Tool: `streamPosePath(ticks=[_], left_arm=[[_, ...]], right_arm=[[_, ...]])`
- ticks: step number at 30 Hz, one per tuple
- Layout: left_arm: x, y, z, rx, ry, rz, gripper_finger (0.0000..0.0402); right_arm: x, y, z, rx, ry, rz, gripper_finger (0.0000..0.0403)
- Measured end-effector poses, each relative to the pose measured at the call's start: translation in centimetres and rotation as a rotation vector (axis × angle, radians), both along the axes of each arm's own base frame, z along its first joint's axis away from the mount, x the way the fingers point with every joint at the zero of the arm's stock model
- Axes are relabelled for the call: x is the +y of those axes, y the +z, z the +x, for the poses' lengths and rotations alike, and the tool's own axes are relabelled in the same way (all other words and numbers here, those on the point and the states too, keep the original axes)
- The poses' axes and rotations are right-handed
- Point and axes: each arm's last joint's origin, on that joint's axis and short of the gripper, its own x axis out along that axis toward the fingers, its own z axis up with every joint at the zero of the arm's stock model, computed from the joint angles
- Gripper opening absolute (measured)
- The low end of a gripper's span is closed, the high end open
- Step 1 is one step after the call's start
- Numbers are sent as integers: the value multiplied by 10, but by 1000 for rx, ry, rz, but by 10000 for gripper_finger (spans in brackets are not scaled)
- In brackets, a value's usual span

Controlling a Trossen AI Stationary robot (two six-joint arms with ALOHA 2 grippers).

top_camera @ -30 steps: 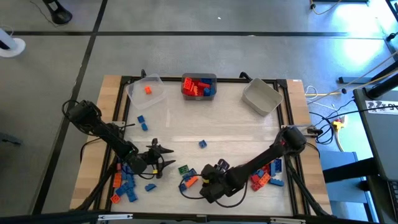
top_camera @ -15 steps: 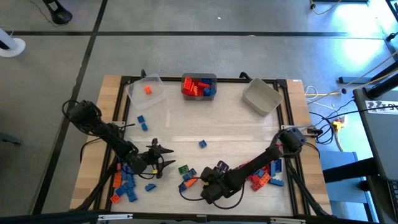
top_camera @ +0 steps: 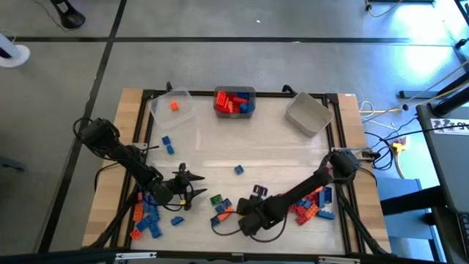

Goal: Sort blocks by size

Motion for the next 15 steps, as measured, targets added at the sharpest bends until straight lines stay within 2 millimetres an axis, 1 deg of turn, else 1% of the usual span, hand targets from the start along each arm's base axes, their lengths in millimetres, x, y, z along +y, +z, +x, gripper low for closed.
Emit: streamPosePath(ticks=[3,9,12,15], left_arm=[[0,0,0,0,0,0,214],[0,0,0,0,-1,1,214],[0,0,0,0,-1,1,214],[0,0,0,0,-1,1,214]], right_arm=[[-16,10,1,35,22,-44,153],[-55,35,2,79,26,-165,139],[-78,50,5,69,26,-220,139],[-105,60,10,80,18,-258,144]])
